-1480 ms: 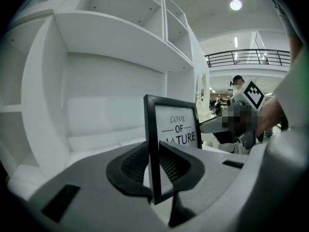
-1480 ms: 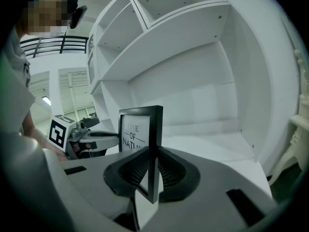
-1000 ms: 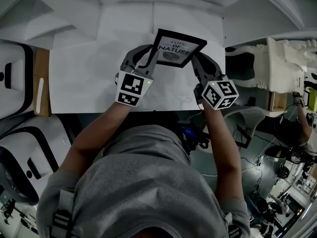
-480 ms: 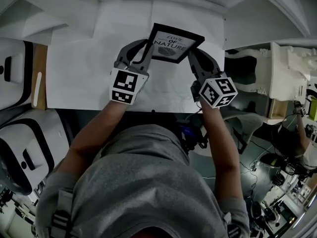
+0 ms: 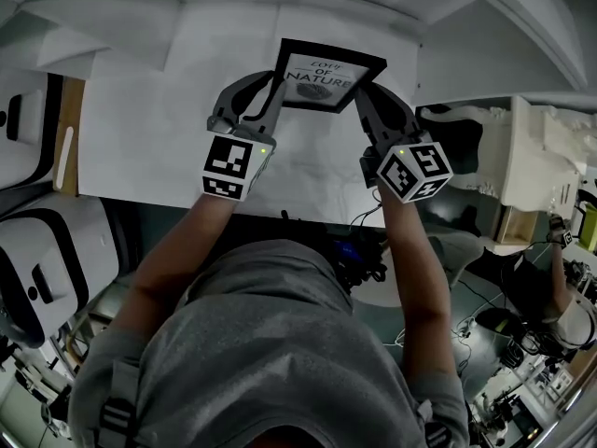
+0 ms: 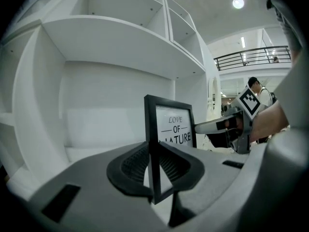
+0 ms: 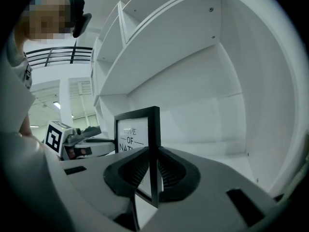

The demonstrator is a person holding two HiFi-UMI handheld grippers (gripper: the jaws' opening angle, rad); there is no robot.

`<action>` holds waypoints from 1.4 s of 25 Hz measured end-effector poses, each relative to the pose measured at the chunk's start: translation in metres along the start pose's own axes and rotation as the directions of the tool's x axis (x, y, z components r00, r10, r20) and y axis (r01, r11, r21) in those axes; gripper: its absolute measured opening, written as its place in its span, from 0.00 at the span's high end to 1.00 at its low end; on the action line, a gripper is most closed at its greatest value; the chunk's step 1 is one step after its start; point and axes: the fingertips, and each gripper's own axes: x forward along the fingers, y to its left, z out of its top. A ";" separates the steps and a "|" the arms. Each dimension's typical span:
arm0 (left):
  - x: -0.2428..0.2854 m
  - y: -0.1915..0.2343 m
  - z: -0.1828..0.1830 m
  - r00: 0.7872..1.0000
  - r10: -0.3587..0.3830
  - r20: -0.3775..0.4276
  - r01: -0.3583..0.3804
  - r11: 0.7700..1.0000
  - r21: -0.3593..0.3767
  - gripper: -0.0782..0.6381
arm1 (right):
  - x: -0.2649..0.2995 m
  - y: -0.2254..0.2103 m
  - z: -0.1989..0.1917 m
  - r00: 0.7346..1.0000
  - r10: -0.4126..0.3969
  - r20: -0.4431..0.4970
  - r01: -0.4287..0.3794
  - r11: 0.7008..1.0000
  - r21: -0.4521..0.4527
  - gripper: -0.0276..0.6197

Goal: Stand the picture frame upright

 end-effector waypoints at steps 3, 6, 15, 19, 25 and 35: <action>0.007 -0.002 0.001 1.000 0.010 0.001 -0.010 1.000 -0.008 0.80 | 0.003 -0.009 0.005 1.000 0.013 0.008 -0.013 1.000 -0.002 0.85; 0.017 -0.004 0.006 1.000 0.020 0.009 -0.020 1.000 -0.009 0.80 | 0.004 -0.020 0.011 1.000 0.019 0.020 -0.019 1.000 -0.002 0.85; 0.069 -0.009 0.016 0.999 0.030 0.025 -0.030 0.999 -0.012 0.80 | 0.011 -0.069 0.026 0.999 -0.012 0.047 0.011 1.000 0.006 0.85; 0.091 -0.008 0.018 0.999 0.026 0.030 -0.026 1.000 -0.007 0.80 | 0.019 -0.087 0.030 0.998 -0.029 0.056 0.028 1.000 0.007 0.85; 0.124 -0.004 0.018 1.000 0.015 0.025 -0.014 1.000 -0.007 0.80 | 0.030 -0.116 0.034 0.995 -0.059 0.075 0.058 0.998 0.026 0.85; 0.189 0.008 0.018 1.000 -0.014 0.014 0.014 1.000 0.021 0.80 | 0.057 -0.169 0.034 0.988 -0.127 0.088 0.122 0.991 0.062 0.85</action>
